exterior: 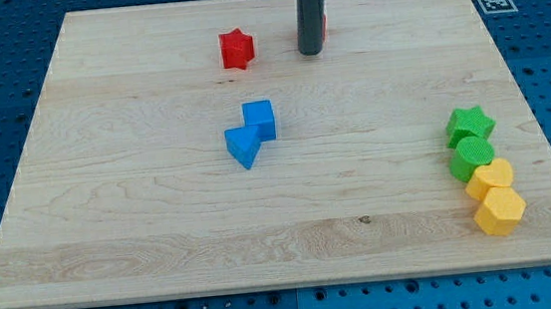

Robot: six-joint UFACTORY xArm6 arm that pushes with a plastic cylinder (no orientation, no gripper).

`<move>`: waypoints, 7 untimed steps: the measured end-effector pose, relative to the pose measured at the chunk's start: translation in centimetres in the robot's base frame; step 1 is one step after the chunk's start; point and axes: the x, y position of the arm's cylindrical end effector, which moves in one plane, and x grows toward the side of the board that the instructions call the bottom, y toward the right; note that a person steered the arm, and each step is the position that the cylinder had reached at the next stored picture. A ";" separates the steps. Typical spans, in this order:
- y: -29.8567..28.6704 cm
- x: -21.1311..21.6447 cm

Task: Move red blocks to the top centre

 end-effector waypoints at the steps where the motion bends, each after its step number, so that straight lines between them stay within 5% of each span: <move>1: -0.4 -1.4; 3: 6.2 -1.4; 7: 3.2 -4.8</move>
